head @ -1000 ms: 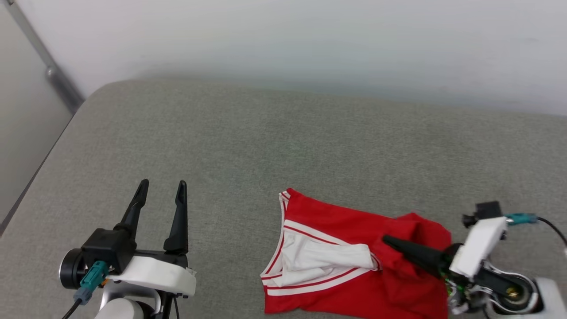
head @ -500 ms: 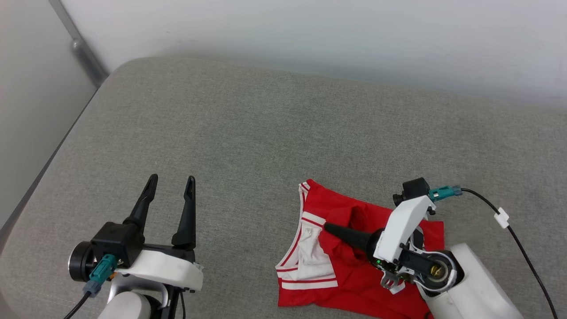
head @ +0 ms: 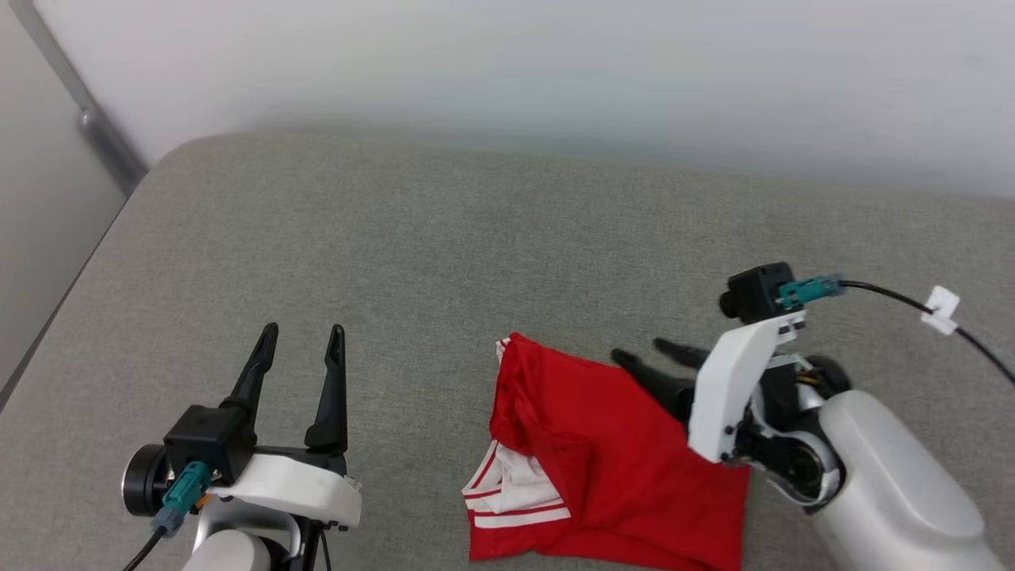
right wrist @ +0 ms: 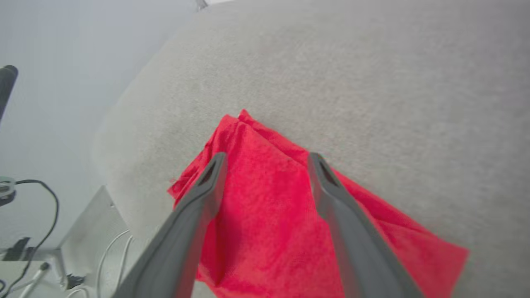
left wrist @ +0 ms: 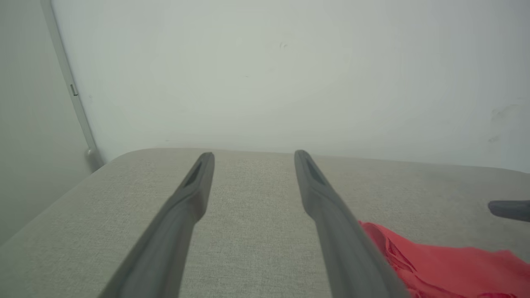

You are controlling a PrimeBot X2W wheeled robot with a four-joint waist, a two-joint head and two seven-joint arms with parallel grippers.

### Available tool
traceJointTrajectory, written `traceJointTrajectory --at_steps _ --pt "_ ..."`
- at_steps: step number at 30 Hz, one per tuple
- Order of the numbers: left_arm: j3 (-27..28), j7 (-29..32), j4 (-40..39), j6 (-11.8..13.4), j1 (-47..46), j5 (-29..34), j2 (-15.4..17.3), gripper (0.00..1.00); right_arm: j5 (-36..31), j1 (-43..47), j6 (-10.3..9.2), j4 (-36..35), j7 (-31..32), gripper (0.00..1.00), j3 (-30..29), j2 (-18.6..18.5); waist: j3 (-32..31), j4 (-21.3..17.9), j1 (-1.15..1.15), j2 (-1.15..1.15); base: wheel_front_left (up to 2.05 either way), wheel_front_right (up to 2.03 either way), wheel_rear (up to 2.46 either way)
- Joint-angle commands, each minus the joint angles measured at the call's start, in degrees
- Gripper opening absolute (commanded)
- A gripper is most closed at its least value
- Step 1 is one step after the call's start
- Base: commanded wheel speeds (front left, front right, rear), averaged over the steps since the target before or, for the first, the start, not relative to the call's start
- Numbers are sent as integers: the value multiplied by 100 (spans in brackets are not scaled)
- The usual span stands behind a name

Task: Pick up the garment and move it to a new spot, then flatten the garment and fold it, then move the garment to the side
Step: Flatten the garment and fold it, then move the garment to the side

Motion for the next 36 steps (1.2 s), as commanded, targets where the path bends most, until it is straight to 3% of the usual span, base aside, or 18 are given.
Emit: traceJointTrajectory --at_steps 1,8,17,25,36 --pt "21 -13 12 44 80 23 -13 100 -492 76 -2 -75 -266 100 -107 -218 -105 -143 0 0 0 0 0" --pt "65 1 74 146 240 4 29 100 -2114 810 -2 -440 -1132 100 -1342 -493 -280 -477 0 0 0 0 0" --pt "94 60 101 259 416 -20 104 100 -3238 2026 -2 -1562 -2186 100 -2898 11 -445 -722 0 0 0 0 0" --pt "51 94 215 300 584 -44 137 100 -3673 2970 -1 -2432 -2318 100 -3113 446 -611 -752 0 0 0 0 0" --pt "35 89 392 317 703 -132 101 100 -3865 3555 -2 -3025 -2118 100 -3010 661 -708 -822 0 0 0 0 0"
